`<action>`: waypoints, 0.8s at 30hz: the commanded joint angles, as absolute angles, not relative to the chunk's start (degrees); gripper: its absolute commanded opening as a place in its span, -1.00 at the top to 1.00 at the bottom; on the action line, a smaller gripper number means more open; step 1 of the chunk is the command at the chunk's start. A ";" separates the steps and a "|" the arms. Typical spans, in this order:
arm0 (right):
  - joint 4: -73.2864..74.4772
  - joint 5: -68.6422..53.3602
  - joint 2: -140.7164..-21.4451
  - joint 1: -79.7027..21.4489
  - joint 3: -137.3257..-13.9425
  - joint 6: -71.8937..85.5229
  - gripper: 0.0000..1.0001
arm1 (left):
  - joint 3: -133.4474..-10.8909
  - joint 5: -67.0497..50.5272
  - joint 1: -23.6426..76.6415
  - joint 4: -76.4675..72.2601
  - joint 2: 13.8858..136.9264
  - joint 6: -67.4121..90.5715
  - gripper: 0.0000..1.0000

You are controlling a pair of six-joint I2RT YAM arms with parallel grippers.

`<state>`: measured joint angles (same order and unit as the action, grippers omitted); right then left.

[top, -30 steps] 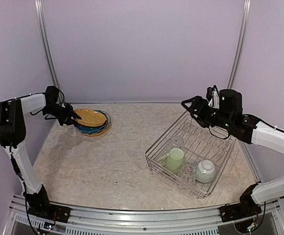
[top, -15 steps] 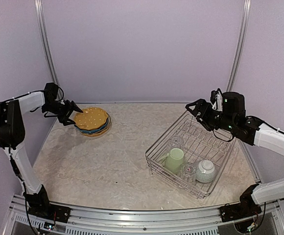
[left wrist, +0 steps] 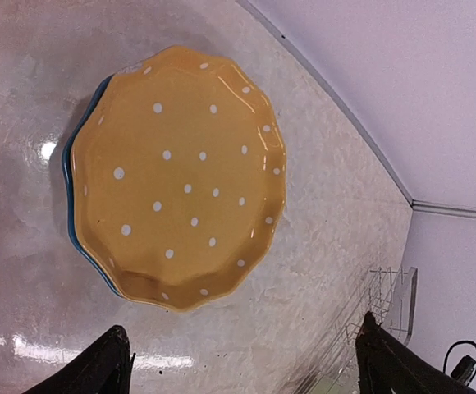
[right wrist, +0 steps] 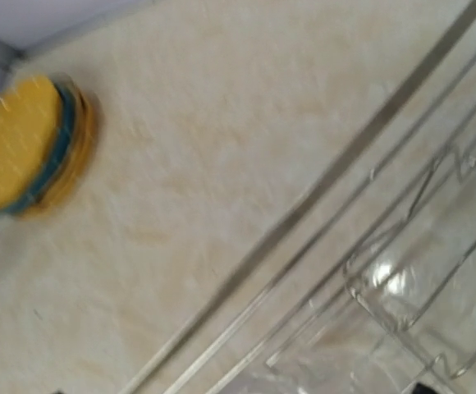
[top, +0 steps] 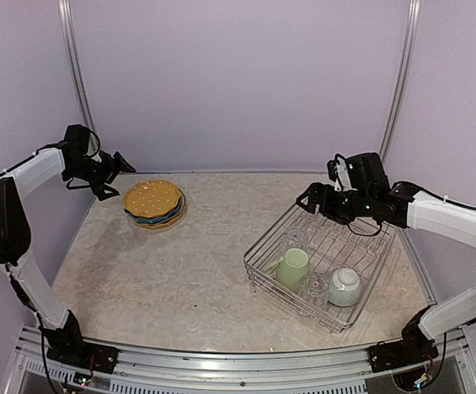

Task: Unload the mixed dishes from the dish rack
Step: Place the plate on the plate, then grab the cup from the dish rack.

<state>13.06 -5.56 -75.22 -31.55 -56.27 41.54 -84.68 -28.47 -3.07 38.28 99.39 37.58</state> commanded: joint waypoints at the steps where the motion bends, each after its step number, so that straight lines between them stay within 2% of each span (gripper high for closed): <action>1: 21.28 -2.59 -79.60 -35.07 -59.90 36.45 -0.76 | -82.97 -27.03 -1.07 35.70 95.96 35.78 -0.83; 9: 34.00 8.12 -88.11 -41.66 -69.01 32.27 -0.76 | -83.01 -27.26 2.40 35.33 95.37 34.90 -0.88; 24: 43.65 14.70 -99.40 -46.09 -77.84 30.02 -0.73 | -84.87 -27.64 9.22 36.50 97.10 31.51 -0.90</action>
<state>39.13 11.35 -97.80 -44.97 -75.68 30.89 -83.70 -27.99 8.43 35.97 96.51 33.47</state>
